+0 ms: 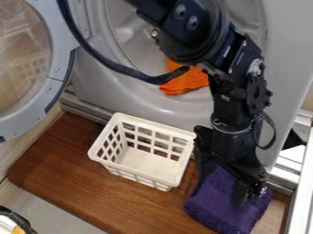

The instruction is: Move the purple object near to the white basket

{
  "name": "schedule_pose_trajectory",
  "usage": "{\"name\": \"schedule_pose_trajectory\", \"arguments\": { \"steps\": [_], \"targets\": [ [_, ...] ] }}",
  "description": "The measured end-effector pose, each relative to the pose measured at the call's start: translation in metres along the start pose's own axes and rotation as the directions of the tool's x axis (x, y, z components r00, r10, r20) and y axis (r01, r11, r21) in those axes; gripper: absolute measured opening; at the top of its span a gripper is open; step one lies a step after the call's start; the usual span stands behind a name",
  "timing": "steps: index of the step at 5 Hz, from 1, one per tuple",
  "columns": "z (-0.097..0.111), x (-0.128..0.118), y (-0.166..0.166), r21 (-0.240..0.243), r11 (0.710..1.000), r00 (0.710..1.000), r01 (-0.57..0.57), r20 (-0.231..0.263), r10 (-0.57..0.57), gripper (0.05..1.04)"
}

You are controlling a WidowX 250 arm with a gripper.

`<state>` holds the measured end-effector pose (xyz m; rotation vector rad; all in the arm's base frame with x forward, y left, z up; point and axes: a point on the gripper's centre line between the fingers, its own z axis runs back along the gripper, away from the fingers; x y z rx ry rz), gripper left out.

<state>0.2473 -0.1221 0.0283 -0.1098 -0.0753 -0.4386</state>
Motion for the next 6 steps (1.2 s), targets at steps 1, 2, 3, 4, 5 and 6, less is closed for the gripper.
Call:
{"name": "schedule_pose_trajectory", "arguments": {
  "steps": [1, 2, 3, 4, 5, 6],
  "targets": [
    [-0.008, -0.004, 0.001, -0.001, 1.0, 1.0, 0.0, -0.029, 0.0, 1.001],
    [-0.016, -0.003, 0.005, -0.003, 1.0, 0.999, 0.004, -0.035, -0.004, 1.001],
    [-0.025, 0.007, 0.008, -0.009, 1.0, 1.0, -0.002, -0.022, 0.002, 1.001],
    [-0.039, 0.014, 0.01, 0.016, 1.0, 1.0, -0.007, -0.029, 0.008, 1.001],
    [-0.055, 0.02, 0.005, -0.01, 1.0, 1.0, 0.017, -0.009, -0.017, 1.001],
    [-0.071, 0.029, -0.002, 0.003, 0.999, 0.999, 0.043, -0.013, -0.043, 1.001]
  ]
}}
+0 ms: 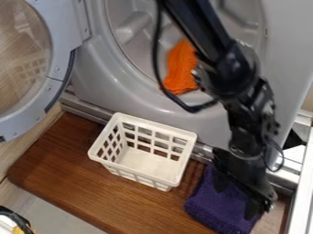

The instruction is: Move the purple object near to the white basket

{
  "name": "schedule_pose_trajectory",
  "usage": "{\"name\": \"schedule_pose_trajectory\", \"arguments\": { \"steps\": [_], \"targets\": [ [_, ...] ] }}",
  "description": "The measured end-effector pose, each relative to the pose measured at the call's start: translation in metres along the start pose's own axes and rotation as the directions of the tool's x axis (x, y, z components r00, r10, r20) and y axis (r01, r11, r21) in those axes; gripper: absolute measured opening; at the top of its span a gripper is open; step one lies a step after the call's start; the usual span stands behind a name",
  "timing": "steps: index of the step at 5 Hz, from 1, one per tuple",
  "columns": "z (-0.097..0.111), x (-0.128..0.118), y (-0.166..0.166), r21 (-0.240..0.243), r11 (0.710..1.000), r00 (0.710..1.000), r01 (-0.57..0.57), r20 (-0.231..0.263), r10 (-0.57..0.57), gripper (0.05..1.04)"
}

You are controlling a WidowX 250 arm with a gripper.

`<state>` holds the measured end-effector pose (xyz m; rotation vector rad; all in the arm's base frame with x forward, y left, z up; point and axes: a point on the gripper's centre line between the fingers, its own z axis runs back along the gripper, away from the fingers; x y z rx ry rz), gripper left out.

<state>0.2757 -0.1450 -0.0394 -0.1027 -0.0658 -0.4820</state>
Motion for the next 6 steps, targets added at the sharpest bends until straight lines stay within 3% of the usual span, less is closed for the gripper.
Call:
{"name": "schedule_pose_trajectory", "arguments": {
  "steps": [1, 3, 5, 6],
  "targets": [
    [-0.013, 0.008, -0.002, 0.036, 0.999, 1.0, 0.007, 0.024, -0.008, 1.001],
    [-0.031, 0.011, 0.007, 0.088, 0.996, 1.0, -0.02, 0.009, 0.019, 1.001],
    [-0.033, 0.004, 0.014, 0.089, 0.995, 0.998, -0.055, -0.008, 0.055, 1.001],
    [-0.033, -0.006, 0.028, 0.076, 0.99, 0.993, -0.118, 0.01, 0.117, 1.001]
  ]
}}
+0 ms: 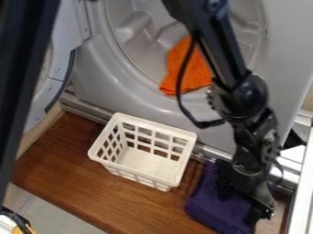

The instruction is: Move the purple object near to the white basket

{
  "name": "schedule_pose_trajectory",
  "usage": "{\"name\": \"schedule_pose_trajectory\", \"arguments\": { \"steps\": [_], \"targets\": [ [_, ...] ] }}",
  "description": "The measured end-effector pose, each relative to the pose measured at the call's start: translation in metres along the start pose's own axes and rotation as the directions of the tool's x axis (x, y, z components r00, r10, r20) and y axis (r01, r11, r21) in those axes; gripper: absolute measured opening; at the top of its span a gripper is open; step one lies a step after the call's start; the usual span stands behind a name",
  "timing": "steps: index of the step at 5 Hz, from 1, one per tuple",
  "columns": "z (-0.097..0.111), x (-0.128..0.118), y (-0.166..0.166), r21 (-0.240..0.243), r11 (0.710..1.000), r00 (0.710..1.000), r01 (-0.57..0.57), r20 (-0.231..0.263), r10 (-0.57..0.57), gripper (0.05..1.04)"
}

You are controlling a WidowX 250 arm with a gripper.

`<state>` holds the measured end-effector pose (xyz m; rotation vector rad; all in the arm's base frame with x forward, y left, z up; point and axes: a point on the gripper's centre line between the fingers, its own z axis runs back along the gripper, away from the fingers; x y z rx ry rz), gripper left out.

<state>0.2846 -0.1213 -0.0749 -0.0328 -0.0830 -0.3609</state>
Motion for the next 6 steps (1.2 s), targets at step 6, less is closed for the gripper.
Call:
{"name": "schedule_pose_trajectory", "arguments": {
  "steps": [6],
  "targets": [
    [-0.001, -0.042, 0.109, 0.066, 0.926, 0.928, -0.372, 0.015, 0.372, 1.001]
  ]
}}
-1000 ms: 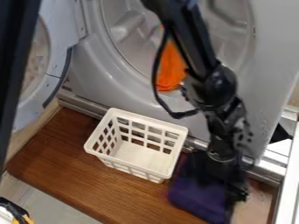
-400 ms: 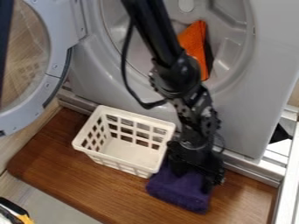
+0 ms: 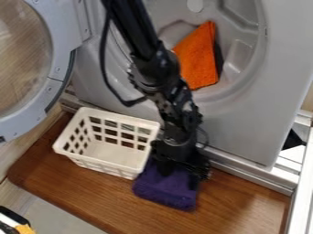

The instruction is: Move the purple object near to the white basket

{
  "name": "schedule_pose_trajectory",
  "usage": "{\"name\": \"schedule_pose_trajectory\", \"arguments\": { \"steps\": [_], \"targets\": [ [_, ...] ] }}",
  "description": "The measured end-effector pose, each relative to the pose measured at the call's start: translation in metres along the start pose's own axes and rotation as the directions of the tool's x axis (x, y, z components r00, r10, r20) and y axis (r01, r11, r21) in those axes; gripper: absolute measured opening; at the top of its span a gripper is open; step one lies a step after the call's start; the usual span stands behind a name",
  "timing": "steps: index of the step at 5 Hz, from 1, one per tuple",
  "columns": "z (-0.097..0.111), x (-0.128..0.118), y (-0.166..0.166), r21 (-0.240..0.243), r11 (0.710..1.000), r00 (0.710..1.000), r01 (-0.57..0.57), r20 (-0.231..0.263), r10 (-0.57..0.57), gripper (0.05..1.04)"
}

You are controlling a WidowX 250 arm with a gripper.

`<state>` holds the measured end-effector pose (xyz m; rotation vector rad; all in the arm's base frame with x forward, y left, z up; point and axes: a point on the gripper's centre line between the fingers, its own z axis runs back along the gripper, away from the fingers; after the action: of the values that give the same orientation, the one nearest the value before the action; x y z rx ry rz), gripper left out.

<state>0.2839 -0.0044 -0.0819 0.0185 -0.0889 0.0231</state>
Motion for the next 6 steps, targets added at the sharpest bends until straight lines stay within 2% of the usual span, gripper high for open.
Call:
{"name": "schedule_pose_trajectory", "arguments": {
  "steps": [2, 3, 4, 5, 6],
  "targets": [
    [0.001, -0.004, 0.011, 0.006, 0.999, 0.999, -0.038, -0.011, 0.038, 1.001],
    [0.003, -0.006, 0.009, -0.008, 0.999, 0.999, -0.035, -0.012, 0.035, 1.001],
    [0.007, -0.016, 0.007, -0.027, 0.999, 0.998, -0.021, -0.054, 0.019, 1.001],
    [0.013, -0.028, -0.001, -0.048, 0.999, 0.992, 0.004, -0.13, -0.011, 0.997],
    [0.024, -0.026, -0.014, -0.086, 0.994, 0.987, 0.061, -0.143, -0.073, 0.998]
  ]
}}
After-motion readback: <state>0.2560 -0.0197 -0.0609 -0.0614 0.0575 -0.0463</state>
